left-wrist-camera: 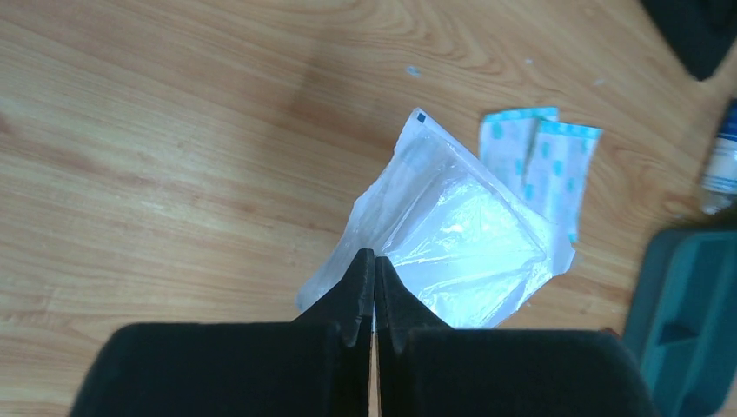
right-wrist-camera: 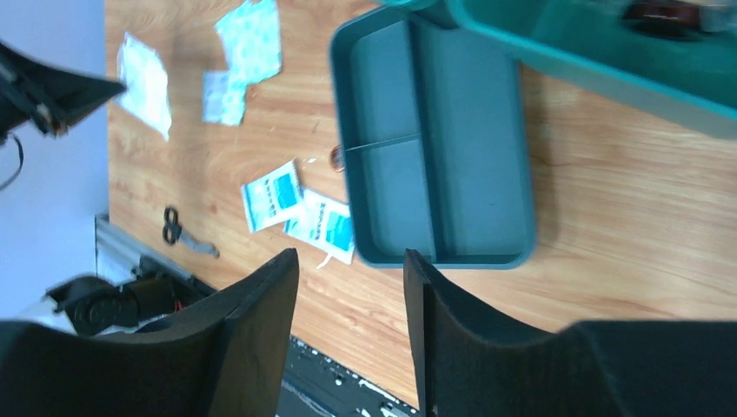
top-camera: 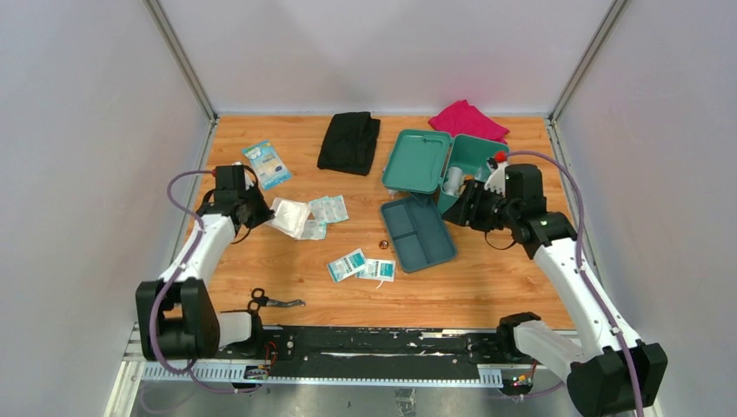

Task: Organize the medicine kit
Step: Pick up the medical item at the center of the board.

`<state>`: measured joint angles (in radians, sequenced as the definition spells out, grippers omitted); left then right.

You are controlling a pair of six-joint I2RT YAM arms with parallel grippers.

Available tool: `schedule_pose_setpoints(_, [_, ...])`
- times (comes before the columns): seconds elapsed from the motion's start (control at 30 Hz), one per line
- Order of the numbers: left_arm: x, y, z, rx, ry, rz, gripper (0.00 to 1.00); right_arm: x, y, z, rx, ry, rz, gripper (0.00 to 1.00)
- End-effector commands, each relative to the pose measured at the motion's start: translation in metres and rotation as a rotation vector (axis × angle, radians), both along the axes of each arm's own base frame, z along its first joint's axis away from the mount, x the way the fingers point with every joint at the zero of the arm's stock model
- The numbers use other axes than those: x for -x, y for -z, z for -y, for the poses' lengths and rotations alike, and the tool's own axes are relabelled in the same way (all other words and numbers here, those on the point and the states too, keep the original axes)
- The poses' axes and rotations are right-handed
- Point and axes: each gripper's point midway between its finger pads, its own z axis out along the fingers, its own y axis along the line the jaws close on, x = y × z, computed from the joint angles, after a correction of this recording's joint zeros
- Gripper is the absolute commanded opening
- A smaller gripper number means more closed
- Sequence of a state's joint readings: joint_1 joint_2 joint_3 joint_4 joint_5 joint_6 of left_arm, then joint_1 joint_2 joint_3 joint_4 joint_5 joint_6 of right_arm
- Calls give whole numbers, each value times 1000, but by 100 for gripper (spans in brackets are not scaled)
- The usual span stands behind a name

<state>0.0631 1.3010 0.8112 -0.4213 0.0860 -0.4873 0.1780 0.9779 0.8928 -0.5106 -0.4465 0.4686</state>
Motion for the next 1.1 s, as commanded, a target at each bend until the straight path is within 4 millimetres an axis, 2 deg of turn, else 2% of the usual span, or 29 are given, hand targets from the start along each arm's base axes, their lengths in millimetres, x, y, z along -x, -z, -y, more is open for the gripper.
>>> schedule_pose_setpoints(0.0, [19, -24, 31, 125, 39, 84, 0, 8, -20, -42, -65, -105, 39, 61])
schedule_pose_setpoints(0.13, [38, -40, 66, 245, 54, 169, 0, 15, -31, -89, -128, -196, 75, 74])
schedule_pose_setpoints(0.33, [66, -59, 107, 395, 29, 237, 0, 24, -27, -150, -152, -283, 57, 78])
schedule_pose_setpoints(0.57, [79, -74, 127, 488, -15, 258, 0, 30, -23, -200, -219, -333, 39, 78])
schedule_pose_setpoints(0.8, [78, -74, 142, 510, 22, 235, 0, 34, -25, -233, -246, -393, 49, 76])
schedule_pose_setpoints(1.07, [81, -80, 152, 550, 59, 247, 0, 26, -1, -243, -216, -373, -15, 65])
